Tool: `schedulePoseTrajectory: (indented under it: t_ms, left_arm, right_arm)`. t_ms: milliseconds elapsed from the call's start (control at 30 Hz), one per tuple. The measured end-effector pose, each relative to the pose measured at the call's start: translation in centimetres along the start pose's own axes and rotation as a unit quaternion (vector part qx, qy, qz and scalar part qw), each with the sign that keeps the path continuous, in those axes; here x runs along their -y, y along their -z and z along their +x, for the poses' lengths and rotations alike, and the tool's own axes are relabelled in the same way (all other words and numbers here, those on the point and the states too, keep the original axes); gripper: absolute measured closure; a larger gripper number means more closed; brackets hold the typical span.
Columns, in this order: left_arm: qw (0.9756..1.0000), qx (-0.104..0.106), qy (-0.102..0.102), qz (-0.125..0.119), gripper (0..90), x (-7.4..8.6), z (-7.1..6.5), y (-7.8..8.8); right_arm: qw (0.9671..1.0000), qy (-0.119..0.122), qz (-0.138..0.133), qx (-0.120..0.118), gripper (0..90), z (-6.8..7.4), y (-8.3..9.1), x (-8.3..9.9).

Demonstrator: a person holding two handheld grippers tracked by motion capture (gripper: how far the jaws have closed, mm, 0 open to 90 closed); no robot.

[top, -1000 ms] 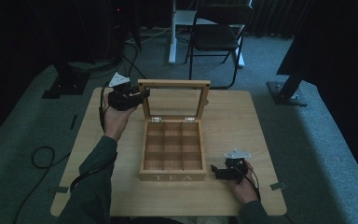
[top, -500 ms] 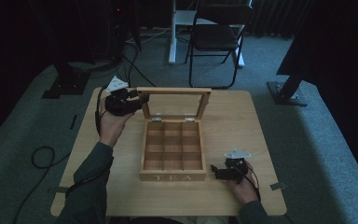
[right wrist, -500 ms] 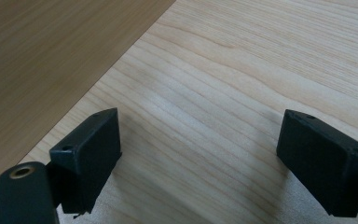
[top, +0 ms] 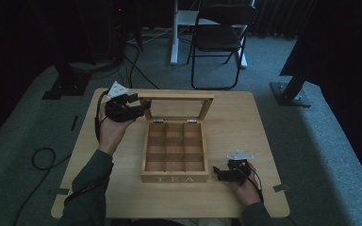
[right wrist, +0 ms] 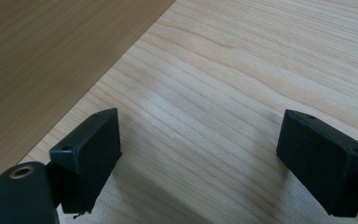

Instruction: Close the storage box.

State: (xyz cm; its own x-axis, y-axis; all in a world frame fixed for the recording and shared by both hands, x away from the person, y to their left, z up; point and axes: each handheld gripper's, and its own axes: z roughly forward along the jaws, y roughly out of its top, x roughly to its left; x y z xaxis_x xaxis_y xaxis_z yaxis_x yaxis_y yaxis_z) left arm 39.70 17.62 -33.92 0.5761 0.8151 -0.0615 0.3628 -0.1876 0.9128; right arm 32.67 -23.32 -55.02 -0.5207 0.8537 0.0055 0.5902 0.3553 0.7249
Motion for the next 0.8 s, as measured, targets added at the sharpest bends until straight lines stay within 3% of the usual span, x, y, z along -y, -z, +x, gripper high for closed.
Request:
schedulePoseTrajectory:
  t_ms: [800]
  left_arm:
    - [0.9998, 0.002, 0.019, -0.001, 38.4, 2.6, -1.6, 1.6]
  right_arm:
    - [1.0000, 0.000, 0.000, 0.000, 13.2, 0.0, 0.0, 0.0]
